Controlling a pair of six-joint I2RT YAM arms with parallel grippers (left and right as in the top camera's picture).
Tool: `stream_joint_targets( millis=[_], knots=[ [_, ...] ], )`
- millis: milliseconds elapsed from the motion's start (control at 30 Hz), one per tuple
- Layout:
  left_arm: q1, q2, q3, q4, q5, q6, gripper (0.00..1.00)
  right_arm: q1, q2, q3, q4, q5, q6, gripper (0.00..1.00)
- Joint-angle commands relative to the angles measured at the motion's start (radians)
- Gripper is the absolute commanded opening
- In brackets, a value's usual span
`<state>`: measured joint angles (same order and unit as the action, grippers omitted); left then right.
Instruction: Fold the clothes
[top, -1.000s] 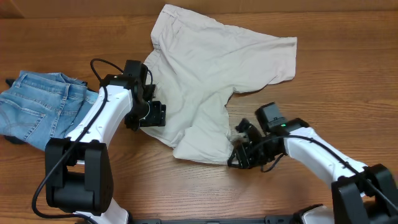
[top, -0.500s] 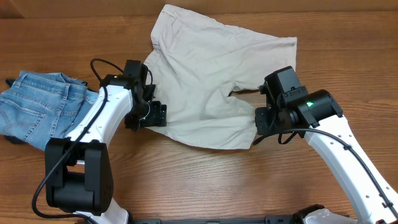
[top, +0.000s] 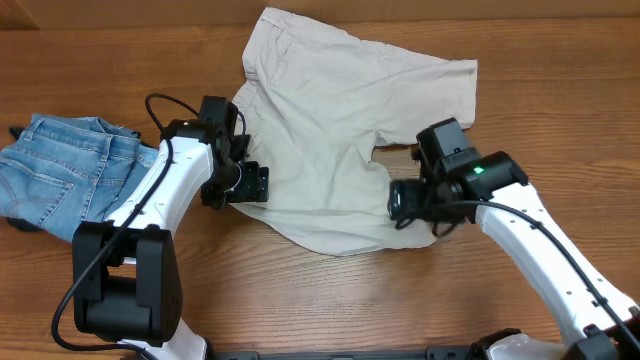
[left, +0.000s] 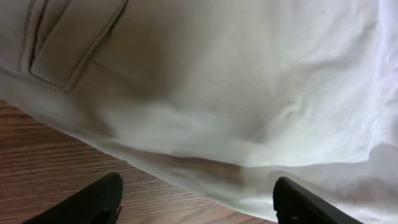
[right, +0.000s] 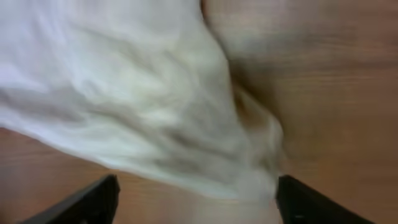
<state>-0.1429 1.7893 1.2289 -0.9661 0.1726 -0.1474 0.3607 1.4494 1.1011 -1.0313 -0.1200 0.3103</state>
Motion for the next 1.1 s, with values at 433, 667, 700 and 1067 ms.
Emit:
stream_joint_targets(
  millis=[433, 667, 700, 1067],
  knots=[
    [-0.003, 0.013, -0.01, 0.013, 0.011, 0.01, 0.82, -0.047, 0.001, 0.232, -0.28, -0.022, -0.026, 0.04],
    [-0.003, 0.013, -0.01, 0.031, 0.012, 0.01, 0.83, -0.048, 0.08, 0.268, -0.143, 0.045, -0.026, 0.17],
    [-0.003, 0.013, -0.01, 0.028, 0.011, 0.01, 0.83, -0.052, 0.117, 0.264, -0.096, 0.142, -0.021, 0.17],
    [-0.001, 0.013, -0.001, 0.025, 0.007, 0.013, 0.82, -0.394, 0.227, 0.228, -0.281, -0.139, -0.056, 0.83]
  ],
)
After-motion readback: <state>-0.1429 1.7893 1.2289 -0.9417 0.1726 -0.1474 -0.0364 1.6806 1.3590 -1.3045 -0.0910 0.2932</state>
